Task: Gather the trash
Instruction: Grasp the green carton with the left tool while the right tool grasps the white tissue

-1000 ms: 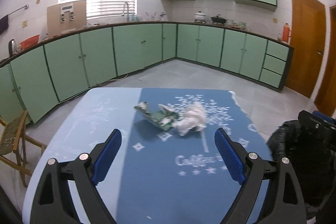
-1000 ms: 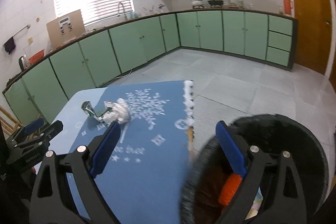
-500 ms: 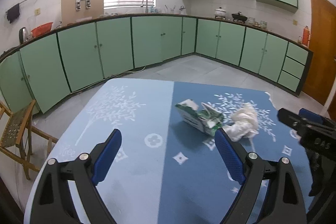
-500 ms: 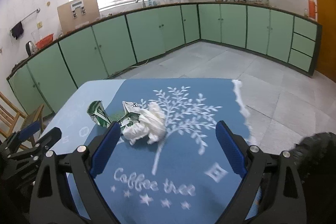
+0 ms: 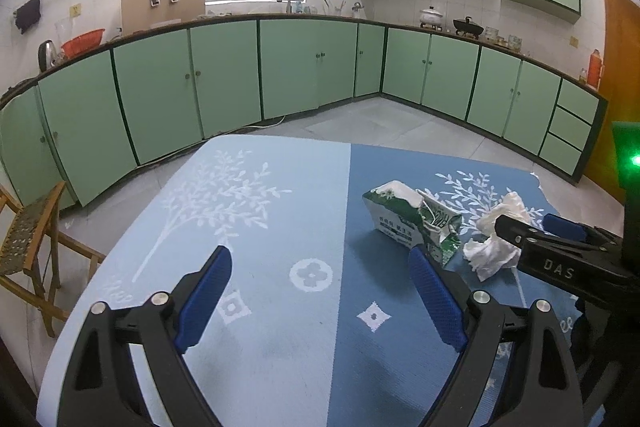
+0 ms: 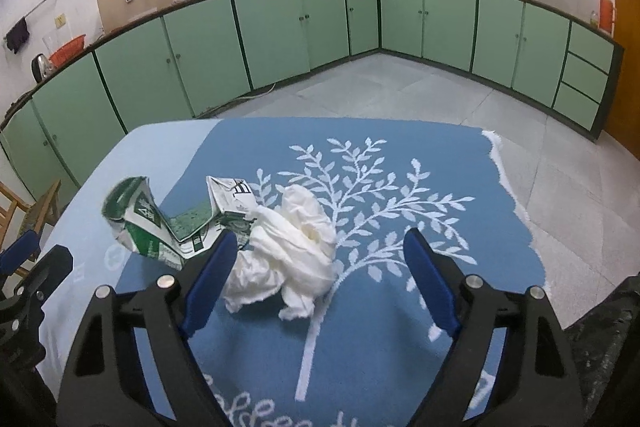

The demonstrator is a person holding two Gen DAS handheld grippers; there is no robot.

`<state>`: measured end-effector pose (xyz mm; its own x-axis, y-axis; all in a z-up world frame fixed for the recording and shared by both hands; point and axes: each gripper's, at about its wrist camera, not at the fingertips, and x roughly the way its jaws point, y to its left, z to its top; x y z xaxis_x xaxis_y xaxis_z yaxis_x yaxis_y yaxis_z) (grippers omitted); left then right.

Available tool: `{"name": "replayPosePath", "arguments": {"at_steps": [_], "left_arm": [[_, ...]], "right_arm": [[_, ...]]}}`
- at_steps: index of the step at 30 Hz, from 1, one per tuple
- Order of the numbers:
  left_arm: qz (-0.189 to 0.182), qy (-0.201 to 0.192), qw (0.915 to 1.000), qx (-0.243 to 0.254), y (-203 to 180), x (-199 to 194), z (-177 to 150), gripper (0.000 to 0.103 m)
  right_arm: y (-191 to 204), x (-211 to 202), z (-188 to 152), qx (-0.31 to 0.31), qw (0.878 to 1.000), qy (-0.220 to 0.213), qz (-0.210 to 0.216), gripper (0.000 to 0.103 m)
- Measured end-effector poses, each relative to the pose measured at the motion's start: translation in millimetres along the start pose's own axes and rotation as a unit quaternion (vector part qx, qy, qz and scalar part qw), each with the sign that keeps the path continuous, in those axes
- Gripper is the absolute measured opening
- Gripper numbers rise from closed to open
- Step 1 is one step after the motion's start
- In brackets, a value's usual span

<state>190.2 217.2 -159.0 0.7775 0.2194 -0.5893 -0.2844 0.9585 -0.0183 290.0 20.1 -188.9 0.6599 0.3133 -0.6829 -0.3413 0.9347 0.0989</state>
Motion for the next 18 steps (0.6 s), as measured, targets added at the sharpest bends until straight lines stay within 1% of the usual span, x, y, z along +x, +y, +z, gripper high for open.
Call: {"name": "replayPosePath", "arguments": {"at_steps": [4,6,7,8,12,15,18], "left_arm": [[-0.001,0.002,1.0,-0.001,1,5,0,0.088],[-0.003,0.002,1.0,-0.001,1,6,1,0.088],[-0.004,0.002,1.0,0.0,0,6,1,0.088],[-0.006,0.002,1.0,0.0,-1,6,1,0.088],[-0.012,0.003,0.9999,0.003,-9,6,1,0.088],[-0.021,0.006,0.9998,0.001,-17,7,2,0.088],[-0.03,0.006,0.9995,0.004,-27,10,4,0.088]], "right_arm": [[3,12,2,-0.002,1.0,0.016,0.01,0.069],[4,16,2,-0.006,0.999,0.026,0.023,0.055],[5,17,2,-0.008,0.999,0.029,0.027,0.051],[6,18,2,-0.01,0.999,0.032,0.035,0.044],[5,14,2,-0.01,0.998,0.031,0.05,0.034],[2,9,1,-0.009,0.998,0.03,0.054,0.031],[-6,0,0,-0.012,0.999,0.02,0.047,0.031]]}}
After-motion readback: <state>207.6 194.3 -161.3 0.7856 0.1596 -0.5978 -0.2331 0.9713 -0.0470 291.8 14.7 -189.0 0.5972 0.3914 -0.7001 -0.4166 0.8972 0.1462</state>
